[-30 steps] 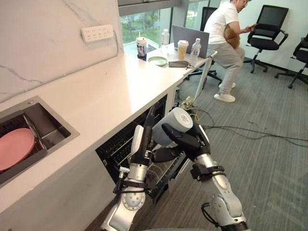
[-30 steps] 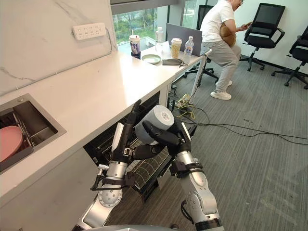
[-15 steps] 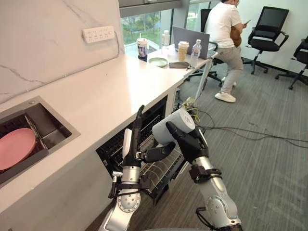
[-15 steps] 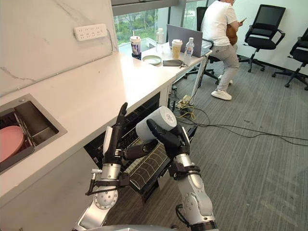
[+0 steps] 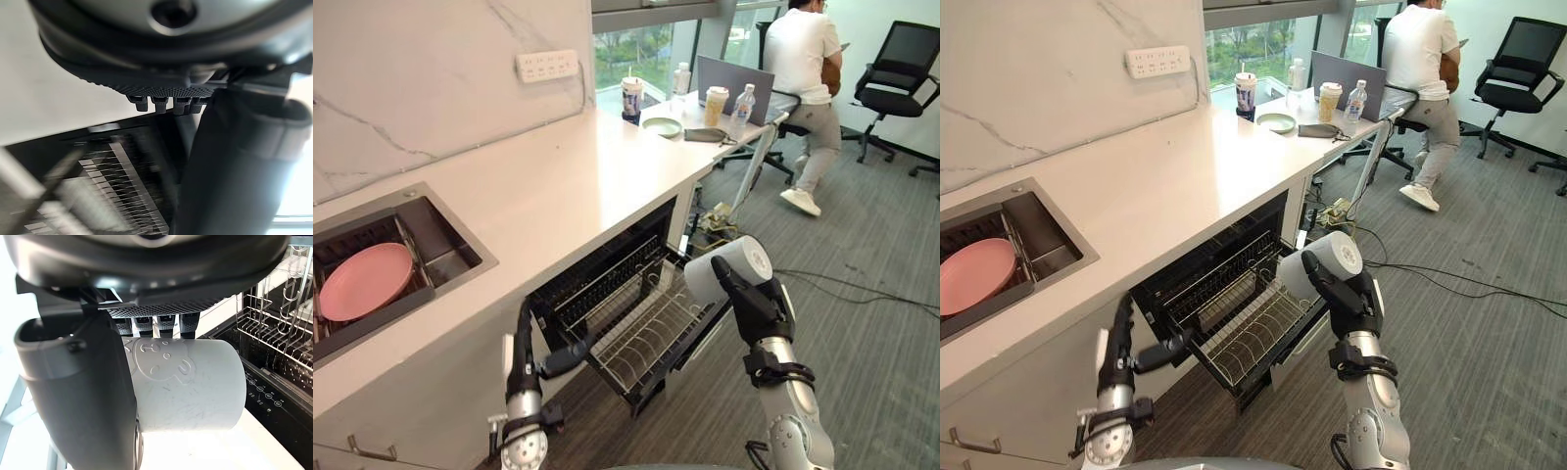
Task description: Walk over to the sink, pick up the cup, carry it to the dishwasher, place the cup inside the dishwasher, then close the dishwasher door
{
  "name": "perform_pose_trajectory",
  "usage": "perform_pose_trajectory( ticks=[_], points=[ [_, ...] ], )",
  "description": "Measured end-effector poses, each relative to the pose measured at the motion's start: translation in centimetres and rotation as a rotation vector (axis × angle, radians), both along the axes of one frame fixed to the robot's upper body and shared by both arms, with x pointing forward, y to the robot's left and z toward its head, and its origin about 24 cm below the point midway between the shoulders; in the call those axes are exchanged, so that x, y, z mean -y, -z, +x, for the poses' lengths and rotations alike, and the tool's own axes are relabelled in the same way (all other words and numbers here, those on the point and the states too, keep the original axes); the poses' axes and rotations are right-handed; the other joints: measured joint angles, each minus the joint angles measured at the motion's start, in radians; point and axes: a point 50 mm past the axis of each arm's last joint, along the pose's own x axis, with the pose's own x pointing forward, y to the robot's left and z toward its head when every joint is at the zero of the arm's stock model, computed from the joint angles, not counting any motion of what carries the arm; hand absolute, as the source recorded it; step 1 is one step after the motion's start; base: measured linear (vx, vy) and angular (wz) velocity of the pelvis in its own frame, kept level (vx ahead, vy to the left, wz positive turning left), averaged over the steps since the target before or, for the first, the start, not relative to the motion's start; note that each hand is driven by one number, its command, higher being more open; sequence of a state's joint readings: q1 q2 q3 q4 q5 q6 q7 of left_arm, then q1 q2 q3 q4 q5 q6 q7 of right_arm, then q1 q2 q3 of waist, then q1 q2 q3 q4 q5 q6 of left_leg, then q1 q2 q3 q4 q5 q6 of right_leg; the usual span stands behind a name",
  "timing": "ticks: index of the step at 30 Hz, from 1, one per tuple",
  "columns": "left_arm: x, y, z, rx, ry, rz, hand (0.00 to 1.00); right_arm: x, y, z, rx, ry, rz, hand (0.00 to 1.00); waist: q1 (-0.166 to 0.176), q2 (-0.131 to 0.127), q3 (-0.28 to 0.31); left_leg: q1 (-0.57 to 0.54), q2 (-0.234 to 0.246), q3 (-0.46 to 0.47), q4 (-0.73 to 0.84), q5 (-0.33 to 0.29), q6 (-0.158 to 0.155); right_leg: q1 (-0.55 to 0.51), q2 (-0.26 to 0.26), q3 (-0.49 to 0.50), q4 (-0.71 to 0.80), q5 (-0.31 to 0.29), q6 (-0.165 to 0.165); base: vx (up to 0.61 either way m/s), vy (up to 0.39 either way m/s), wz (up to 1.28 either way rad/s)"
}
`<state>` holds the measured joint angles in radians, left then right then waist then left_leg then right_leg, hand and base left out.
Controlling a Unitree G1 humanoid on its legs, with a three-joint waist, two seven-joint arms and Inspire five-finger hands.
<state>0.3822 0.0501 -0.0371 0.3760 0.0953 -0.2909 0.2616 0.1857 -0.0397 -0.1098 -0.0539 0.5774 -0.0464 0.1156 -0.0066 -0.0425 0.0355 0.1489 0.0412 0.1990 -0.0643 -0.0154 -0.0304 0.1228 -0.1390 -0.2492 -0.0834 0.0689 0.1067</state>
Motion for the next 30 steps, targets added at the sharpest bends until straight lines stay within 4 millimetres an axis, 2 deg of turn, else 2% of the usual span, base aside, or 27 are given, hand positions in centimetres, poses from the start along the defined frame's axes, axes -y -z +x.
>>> perform_pose_trajectory(
  ticks=[2, 5, 11, 14, 16, 20, 21, 25, 26, 30],
  points=[
    [0.1, 1.9, -2.4, -0.137, 0.027, -0.019, 1.0, -0.1, 0.7, 0.3, -0.029, -0.016, -0.028, 0.0, 0.011, -0.005, -0.002, -0.004, -0.002, -0.012, -0.002, 0.005, 0.0, 0.001, -0.001, -0.012, 0.0, -0.001, 0.001, -0.02, -0.023, 0.14],
    [-0.3, 3.1, -4.0, -0.224, 0.029, -0.026, 1.0, 0.1, 2.5, 0.6, -0.122, -0.047, -0.074, 0.0, 0.023, -0.005, -0.002, -0.016, -0.008, -0.046, -0.004, 0.017, 0.003, 0.006, -0.007, -0.046, 0.0, -0.002, 0.003, -0.04, -0.033, 0.32],
    [-2.0, 3.9, -5.3, -0.276, -0.082, -0.051, 1.0, 0.1, 5.7, 1.3, -0.307, -0.154, -0.214, 0.0, 0.052, 0.003, 0.014, -0.022, -0.014, -0.1, -0.02, 0.041, 0.001, 0.021, -0.011, -0.102, -0.001, -0.004, 0.003, -0.07, -0.035, 0.3],
    [-3.3, 4.6, -6.3, -0.339, -0.177, -0.071, 1.0, 0.0, 6.9, 2.3, -0.391, -0.221, -0.285, 0.0, 0.069, 0.003, 0.038, -0.034, -0.02, -0.14, -0.02, 0.053, 0.001, 0.033, -0.013, -0.143, -0.001, -0.007, 0.003, -0.07, -0.032, 0.41],
    [-3.9, 5.0, -7.2, -0.38, -0.212, -0.071, 1.0, 0.3, 7.7, 3.0, -0.451, -0.242, -0.344, 0.0, 0.095, 0.004, 0.058, -0.056, -0.025, -0.181, -0.02, 0.065, 0.001, 0.032, -0.016, -0.185, -0.001, -0.009, 0.005, -0.04, -0.024, 0.49],
    [-4.1, 5.0, -7.5, -0.387, -0.223, -0.068, 1.0, 0.6, 8.0, 5.4, -0.533, -0.231, -0.408, 0.0, 0.155, 0.003, 0.095, -0.109, -0.028, -0.239, -0.019, 0.09, 0.004, 0.016, -0.017, -0.247, -0.001, -0.009, 0.005, -0.02, -0.016, 0.49],
    [-4.1, 5.0, -7.5, -0.386, -0.224, -0.068, 1.0, 0.6, 8.0, 5.5, -0.538, -0.23, -0.409, 0.0, 0.16, 0.003, 0.097, -0.113, -0.028, -0.242, -0.019, 0.091, 0.004, 0.014, -0.017, -0.249, -0.001, -0.009, 0.004, -0.01, 0.005, 0.29],
    [-4.3, 4.9, -6.3, -0.367, -0.218, -0.072, 1.0, 0.4, 6.9, 8.5, -0.565, -0.224, -0.422, 0.0, 0.198, 0.0, 0.151, -0.147, -0.038, -0.282, -0.017, 0.108, 0.005, 0.002, -0.018, -0.284, -0.001, -0.009, 0.004, -0.01, 0.01, 0.28],
    [-4.2, 4.9, -5.7, -0.36, -0.222, -0.107, 1.0, 0.5, 6.4, 9.2, -0.567, -0.222, -0.427, 0.0, 0.22, 0.0, 0.171, -0.158, -0.04, -0.284, -0.017, 0.111, 0.005, -0.007, -0.018, -0.285, -0.001, -0.007, 0.002, -0.01, 0.019, 0.08],
    [-4.1, 5.2, -5.8, -0.374, -0.241, -0.157, 1.0, 0.4, 6.2, 9.5, -0.56, -0.244, -0.435, 0.0, 0.237, -0.004, 0.199, -0.159, -0.048, -0.3, -0.017, 0.112, 0.006, -0.001, -0.025, -0.3, 0.0, -0.008, 0.004, 0.03, 0.024, 0.11]
  ],
)
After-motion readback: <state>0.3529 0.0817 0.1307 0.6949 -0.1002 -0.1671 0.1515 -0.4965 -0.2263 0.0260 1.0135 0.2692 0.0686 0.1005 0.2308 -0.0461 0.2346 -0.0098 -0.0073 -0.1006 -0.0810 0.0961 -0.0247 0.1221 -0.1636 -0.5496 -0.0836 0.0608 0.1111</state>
